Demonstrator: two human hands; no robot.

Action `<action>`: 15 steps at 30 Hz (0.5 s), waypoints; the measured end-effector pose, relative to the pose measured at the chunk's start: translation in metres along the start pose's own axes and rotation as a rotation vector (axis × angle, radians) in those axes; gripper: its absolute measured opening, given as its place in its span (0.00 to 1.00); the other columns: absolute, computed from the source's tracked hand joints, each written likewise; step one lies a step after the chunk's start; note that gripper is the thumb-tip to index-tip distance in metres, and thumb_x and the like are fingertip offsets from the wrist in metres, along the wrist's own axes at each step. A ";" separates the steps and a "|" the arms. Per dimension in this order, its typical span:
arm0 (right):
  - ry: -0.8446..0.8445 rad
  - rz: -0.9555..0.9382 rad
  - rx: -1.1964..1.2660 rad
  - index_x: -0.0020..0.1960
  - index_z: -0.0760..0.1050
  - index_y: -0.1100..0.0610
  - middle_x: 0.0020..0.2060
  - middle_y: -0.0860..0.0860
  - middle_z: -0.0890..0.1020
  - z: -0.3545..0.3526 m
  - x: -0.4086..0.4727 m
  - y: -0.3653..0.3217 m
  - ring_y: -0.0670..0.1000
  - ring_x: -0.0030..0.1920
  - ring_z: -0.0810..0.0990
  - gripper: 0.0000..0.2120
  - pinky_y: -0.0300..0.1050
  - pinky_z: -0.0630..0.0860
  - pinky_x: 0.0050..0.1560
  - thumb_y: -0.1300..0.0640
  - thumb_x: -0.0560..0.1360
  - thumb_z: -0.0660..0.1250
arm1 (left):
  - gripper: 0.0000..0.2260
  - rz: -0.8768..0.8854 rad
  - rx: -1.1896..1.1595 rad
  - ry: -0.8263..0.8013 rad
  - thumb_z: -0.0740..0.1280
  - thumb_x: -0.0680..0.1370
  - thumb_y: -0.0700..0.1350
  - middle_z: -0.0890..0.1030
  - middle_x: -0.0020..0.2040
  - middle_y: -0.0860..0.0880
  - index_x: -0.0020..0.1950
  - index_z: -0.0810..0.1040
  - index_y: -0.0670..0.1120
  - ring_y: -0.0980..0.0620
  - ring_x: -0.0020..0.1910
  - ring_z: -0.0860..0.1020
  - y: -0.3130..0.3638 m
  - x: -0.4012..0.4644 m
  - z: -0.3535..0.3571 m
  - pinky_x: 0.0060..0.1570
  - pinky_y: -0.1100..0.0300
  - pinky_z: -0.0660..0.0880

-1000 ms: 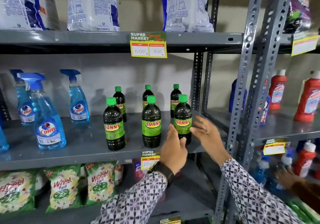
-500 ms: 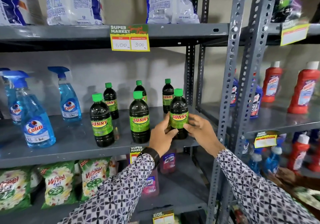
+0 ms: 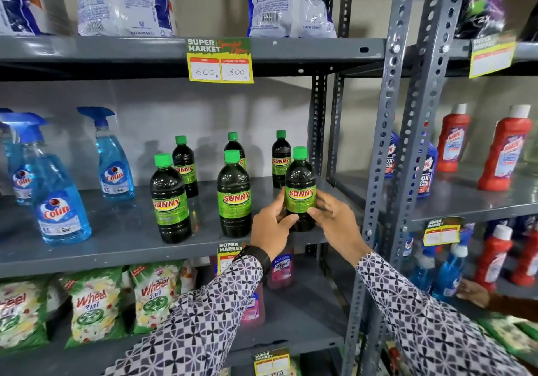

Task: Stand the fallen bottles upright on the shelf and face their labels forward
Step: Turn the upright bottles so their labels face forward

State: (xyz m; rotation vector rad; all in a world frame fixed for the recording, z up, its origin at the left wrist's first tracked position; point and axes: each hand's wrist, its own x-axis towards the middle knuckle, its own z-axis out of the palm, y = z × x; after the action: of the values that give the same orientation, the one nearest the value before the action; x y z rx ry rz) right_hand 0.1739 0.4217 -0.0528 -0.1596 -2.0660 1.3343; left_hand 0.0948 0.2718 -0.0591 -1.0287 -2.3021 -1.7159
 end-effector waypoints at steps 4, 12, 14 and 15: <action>0.003 -0.005 -0.038 0.75 0.74 0.48 0.58 0.39 0.85 0.001 -0.003 -0.004 0.38 0.62 0.83 0.25 0.47 0.78 0.69 0.66 0.81 0.69 | 0.32 0.007 0.024 0.030 0.70 0.76 0.43 0.82 0.66 0.52 0.79 0.64 0.57 0.58 0.63 0.80 0.000 0.000 0.002 0.69 0.54 0.75; 0.196 0.030 -0.102 0.77 0.71 0.56 0.64 0.45 0.80 0.010 -0.023 -0.013 0.40 0.63 0.80 0.25 0.31 0.73 0.63 0.61 0.81 0.70 | 0.30 -0.030 -0.009 0.046 0.68 0.79 0.45 0.79 0.70 0.48 0.80 0.63 0.53 0.55 0.67 0.79 0.016 -0.026 -0.014 0.70 0.53 0.74; 0.339 -0.023 -0.166 0.71 0.77 0.54 0.59 0.44 0.83 0.015 -0.036 -0.022 0.43 0.57 0.82 0.19 0.25 0.72 0.55 0.59 0.81 0.70 | 0.23 0.022 -0.043 0.122 0.67 0.80 0.45 0.82 0.66 0.50 0.76 0.71 0.52 0.59 0.62 0.81 0.018 -0.047 -0.032 0.66 0.57 0.77; 0.354 -0.050 -0.175 0.67 0.80 0.53 0.54 0.44 0.84 0.020 -0.041 -0.028 0.43 0.54 0.83 0.15 0.25 0.74 0.52 0.59 0.81 0.71 | 0.19 0.055 -0.031 0.198 0.67 0.80 0.45 0.85 0.61 0.52 0.72 0.77 0.52 0.61 0.57 0.83 0.016 -0.057 -0.044 0.61 0.57 0.79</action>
State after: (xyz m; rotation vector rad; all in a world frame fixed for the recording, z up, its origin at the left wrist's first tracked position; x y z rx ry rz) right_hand 0.2005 0.3755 -0.0532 -0.3890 -1.8675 1.0105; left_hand 0.1343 0.2088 -0.0551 -0.8738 -2.1133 -1.7515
